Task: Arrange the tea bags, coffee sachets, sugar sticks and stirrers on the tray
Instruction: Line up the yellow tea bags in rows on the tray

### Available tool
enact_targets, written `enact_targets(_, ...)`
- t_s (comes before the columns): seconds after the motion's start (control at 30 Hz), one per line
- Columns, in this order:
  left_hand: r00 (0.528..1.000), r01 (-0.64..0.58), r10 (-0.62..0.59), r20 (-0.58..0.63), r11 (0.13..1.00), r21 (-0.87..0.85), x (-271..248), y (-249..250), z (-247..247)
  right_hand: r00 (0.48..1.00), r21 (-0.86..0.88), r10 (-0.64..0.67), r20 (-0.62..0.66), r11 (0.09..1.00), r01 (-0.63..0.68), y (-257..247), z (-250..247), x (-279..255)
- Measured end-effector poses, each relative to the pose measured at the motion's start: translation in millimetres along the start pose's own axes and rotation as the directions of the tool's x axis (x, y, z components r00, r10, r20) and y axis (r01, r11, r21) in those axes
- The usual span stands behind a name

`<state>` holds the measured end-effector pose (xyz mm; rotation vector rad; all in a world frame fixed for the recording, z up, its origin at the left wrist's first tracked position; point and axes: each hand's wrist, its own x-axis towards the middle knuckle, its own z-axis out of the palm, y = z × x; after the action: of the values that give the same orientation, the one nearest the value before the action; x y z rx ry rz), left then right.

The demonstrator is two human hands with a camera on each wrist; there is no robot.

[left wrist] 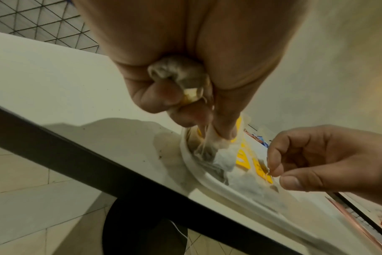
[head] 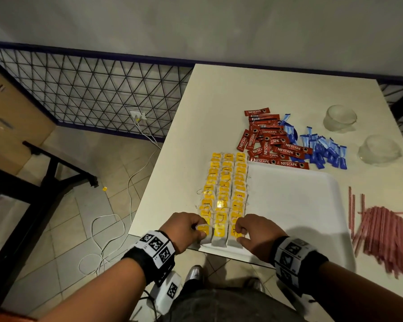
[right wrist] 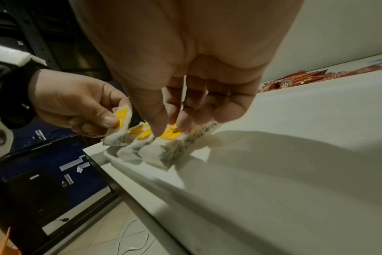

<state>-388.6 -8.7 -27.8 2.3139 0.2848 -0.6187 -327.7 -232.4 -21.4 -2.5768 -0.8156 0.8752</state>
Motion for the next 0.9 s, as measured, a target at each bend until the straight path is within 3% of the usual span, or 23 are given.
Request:
enact_targets(0.23, 1.000, -0.001, 0.003, -0.030, 0.996, 0.091, 1, 2, 8, 1.000, -0.069, 0.006, 0.011, 0.998, -0.006, -1, 7, 8)
enact_targets(0.43, 0.984, -0.072, 0.105, -0.146, 0.974, 0.216, -1, 0, 12, 1.000, -0.072, -0.002, 0.009, 0.997, 0.003, -1, 10, 9)
enact_targets(0.6, 0.960, -0.255, 0.281, 0.004, 0.864, 0.433, -6, -7, 22, 1.000, -0.058, -0.014, 0.012, 0.998, 0.014, 0, 10, 8)
enact_targets(0.9, 0.967, -0.202, 0.254, -0.019, 0.811, 0.549, -7, -10, 24, 1.000, -0.064, -0.026, 0.014, 0.998, 0.027, 3, 11, 10)
